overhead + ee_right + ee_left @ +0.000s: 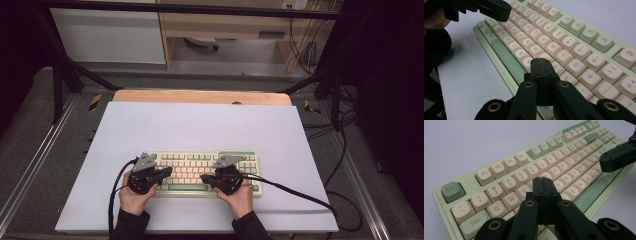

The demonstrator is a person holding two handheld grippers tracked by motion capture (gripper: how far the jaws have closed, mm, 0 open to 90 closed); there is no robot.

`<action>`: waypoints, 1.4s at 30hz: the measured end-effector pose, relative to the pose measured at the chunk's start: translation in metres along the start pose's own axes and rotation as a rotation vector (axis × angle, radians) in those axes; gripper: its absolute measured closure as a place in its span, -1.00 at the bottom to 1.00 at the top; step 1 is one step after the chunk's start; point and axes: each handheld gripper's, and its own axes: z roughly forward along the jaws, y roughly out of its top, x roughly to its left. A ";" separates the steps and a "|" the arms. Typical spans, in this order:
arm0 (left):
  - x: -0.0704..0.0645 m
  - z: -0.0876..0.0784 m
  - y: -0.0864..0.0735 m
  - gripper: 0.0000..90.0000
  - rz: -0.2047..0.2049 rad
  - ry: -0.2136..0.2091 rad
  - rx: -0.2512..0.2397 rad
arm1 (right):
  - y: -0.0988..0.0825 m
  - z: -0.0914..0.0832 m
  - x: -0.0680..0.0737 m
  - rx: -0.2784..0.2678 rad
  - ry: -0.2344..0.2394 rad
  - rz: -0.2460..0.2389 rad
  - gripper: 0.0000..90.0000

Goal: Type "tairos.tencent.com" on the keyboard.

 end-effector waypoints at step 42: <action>-0.009 0.039 0.018 1.00 0.057 0.020 0.054 | -0.011 -0.018 -0.013 -0.012 -0.025 0.029 1.00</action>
